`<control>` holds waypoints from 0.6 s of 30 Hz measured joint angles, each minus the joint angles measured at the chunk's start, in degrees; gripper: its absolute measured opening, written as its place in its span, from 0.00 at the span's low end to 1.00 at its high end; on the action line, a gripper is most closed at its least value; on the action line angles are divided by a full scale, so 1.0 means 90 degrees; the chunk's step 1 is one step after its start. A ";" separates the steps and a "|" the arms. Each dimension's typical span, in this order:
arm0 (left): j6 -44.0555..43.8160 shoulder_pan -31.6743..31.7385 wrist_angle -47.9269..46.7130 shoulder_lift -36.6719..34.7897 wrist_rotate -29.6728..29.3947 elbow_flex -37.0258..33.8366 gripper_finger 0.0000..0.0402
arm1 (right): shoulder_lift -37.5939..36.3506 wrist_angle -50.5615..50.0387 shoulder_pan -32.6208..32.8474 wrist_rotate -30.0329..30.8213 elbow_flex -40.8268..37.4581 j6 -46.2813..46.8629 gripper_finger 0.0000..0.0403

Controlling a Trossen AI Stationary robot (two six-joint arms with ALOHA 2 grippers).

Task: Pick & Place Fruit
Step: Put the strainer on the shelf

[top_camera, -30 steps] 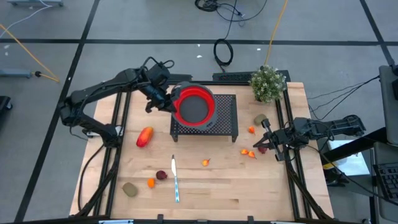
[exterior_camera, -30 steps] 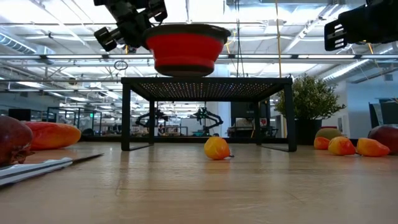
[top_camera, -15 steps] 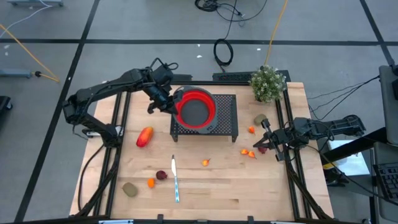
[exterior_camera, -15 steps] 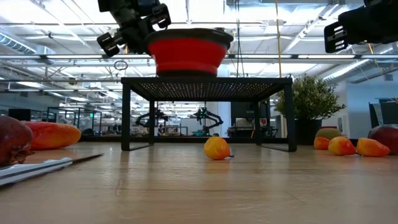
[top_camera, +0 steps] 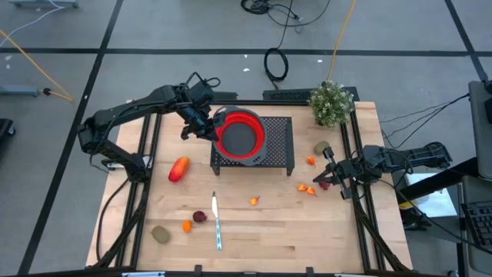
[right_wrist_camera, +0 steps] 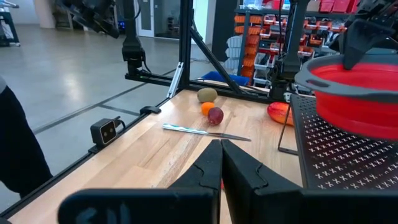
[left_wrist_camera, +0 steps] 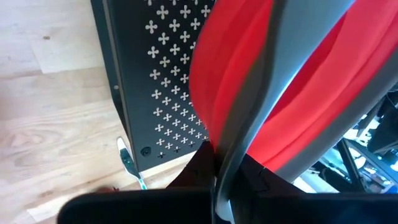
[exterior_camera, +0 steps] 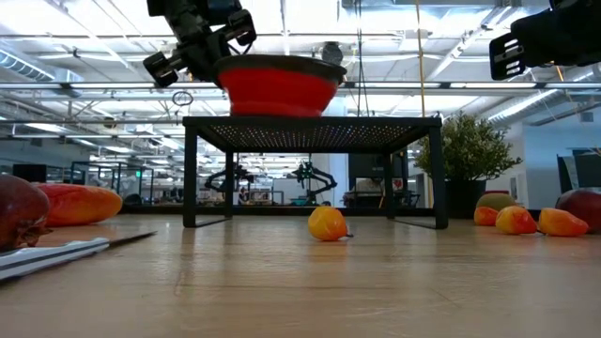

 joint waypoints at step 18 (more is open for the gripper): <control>0.0255 -0.0007 -0.0299 -0.0002 -0.0218 0.0000 0.12 | 0.0000 0.0002 0.0000 0.0000 0.0000 0.0002 0.00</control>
